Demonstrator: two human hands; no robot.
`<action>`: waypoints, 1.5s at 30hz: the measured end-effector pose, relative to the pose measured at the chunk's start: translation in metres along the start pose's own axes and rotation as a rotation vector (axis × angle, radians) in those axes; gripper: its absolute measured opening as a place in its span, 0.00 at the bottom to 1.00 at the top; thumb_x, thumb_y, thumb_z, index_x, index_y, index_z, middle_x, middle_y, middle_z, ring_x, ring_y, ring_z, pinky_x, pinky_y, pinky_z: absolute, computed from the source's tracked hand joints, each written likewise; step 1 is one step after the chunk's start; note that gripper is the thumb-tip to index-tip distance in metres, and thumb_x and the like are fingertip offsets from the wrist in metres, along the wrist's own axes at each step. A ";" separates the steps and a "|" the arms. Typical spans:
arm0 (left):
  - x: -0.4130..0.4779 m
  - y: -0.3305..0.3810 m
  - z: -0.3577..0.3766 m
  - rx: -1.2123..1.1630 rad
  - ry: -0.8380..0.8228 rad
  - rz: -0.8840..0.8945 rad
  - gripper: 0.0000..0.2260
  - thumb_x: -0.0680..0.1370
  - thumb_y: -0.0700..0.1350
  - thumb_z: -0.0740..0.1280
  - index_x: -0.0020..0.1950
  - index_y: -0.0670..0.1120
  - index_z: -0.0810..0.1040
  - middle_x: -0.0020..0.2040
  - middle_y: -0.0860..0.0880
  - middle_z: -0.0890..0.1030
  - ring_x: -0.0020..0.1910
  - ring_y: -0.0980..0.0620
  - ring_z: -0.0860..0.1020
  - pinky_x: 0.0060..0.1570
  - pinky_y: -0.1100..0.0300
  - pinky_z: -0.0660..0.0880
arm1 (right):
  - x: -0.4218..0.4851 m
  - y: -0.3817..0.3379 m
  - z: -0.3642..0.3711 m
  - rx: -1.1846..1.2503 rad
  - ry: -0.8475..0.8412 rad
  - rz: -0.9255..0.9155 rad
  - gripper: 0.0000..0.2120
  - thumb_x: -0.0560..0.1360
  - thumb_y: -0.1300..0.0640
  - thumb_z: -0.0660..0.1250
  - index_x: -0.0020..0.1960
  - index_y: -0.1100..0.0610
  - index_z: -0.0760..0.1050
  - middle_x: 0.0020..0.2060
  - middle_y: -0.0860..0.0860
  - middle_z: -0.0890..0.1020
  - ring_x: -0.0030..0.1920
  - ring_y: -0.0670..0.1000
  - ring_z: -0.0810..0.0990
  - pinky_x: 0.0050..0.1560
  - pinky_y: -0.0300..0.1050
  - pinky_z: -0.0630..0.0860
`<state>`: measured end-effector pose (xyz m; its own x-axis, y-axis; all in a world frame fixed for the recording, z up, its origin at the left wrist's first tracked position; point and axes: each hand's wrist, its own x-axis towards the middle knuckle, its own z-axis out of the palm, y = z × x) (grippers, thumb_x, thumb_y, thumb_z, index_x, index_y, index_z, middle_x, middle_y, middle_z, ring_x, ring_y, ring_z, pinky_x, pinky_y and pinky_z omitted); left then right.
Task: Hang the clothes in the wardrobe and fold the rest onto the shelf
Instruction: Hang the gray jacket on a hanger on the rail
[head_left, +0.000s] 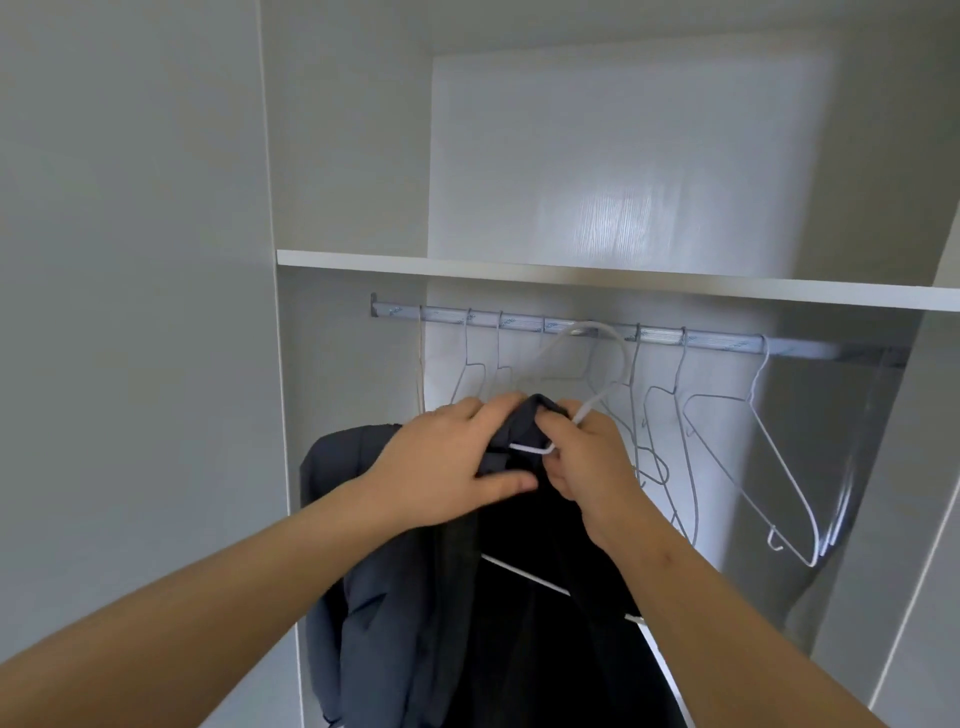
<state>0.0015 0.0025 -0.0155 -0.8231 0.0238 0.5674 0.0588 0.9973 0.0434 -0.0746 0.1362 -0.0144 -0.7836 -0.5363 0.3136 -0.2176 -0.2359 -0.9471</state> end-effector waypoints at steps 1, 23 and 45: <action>0.003 0.001 0.000 -0.022 0.047 -0.016 0.27 0.73 0.63 0.61 0.69 0.55 0.62 0.54 0.51 0.77 0.53 0.51 0.76 0.48 0.57 0.73 | 0.000 -0.001 0.000 0.019 0.001 -0.011 0.22 0.77 0.61 0.61 0.25 0.51 0.73 0.17 0.44 0.66 0.17 0.41 0.61 0.17 0.31 0.58; 0.043 -0.020 -0.051 -0.422 0.592 -0.353 0.11 0.75 0.51 0.68 0.44 0.44 0.78 0.34 0.51 0.77 0.36 0.54 0.74 0.32 0.73 0.65 | -0.015 0.063 -0.030 -0.465 0.101 -0.152 0.08 0.73 0.56 0.69 0.41 0.50 0.69 0.35 0.43 0.74 0.32 0.42 0.73 0.35 0.30 0.70; -0.017 -0.082 -0.131 -0.335 0.469 -0.244 0.04 0.73 0.48 0.70 0.42 0.48 0.79 0.35 0.53 0.79 0.33 0.63 0.74 0.37 0.74 0.69 | 0.029 0.059 0.004 -0.664 -0.216 -0.062 0.10 0.80 0.60 0.57 0.43 0.61 0.72 0.37 0.52 0.75 0.39 0.48 0.73 0.38 0.33 0.68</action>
<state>0.0848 -0.0890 0.0786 -0.5038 -0.3108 0.8059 0.1370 0.8925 0.4298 -0.1079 0.1039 -0.0608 -0.6404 -0.7029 0.3095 -0.6213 0.2371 -0.7468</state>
